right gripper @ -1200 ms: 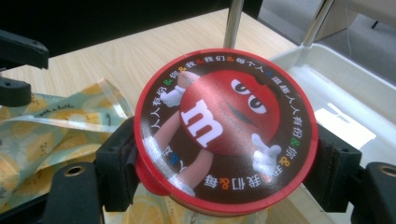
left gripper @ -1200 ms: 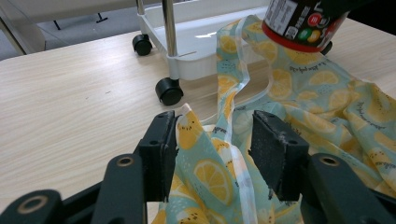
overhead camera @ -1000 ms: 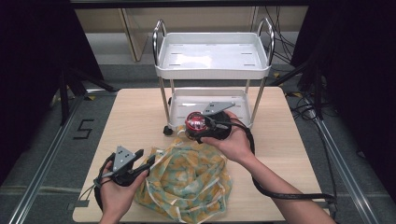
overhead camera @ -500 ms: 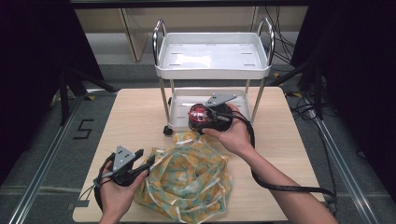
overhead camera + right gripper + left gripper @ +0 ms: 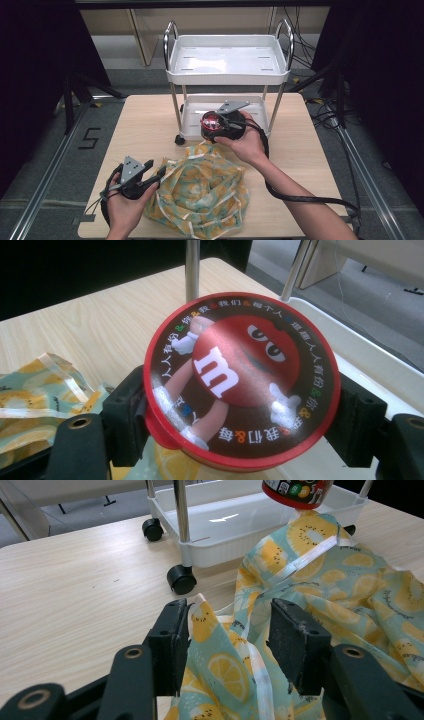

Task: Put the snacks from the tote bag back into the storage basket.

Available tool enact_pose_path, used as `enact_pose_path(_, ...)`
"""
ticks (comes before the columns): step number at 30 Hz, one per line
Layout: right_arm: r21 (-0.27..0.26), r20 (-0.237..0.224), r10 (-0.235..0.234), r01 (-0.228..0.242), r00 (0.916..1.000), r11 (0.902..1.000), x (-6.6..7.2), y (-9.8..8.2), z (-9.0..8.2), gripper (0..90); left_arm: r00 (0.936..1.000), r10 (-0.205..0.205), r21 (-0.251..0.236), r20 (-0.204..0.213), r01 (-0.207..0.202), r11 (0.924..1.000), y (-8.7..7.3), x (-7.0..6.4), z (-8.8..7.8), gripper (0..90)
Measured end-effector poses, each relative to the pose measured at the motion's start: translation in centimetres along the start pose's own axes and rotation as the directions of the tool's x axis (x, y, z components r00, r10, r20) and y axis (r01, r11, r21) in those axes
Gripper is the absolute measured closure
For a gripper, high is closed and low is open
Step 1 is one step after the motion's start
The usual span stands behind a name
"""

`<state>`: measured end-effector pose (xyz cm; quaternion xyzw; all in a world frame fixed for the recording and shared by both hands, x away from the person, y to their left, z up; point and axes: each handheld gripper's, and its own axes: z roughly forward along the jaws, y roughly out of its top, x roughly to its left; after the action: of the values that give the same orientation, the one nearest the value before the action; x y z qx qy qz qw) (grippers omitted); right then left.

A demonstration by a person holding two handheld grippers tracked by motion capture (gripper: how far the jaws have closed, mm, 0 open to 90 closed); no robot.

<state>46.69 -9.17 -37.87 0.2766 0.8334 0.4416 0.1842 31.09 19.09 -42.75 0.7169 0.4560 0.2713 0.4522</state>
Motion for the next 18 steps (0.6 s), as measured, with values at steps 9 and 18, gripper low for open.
enact_pose_path(9,0.016,0.009,0.009,-0.009,0.9999,0.9998,-0.2,-0.1,0.4,26.4,0.9999,0.015,0.001,0.001,-0.015,0.9999,0.0,0.0,0.0,50.2)
enact_pose_path(18,0.017,0.016,0.001,-0.001,0.9999,0.9999,-0.5,0.1,1.4,26.4,0.9999,0.01,-0.004,0.001,-0.01,0.9999,0.0,0.1,0.0,50.2)
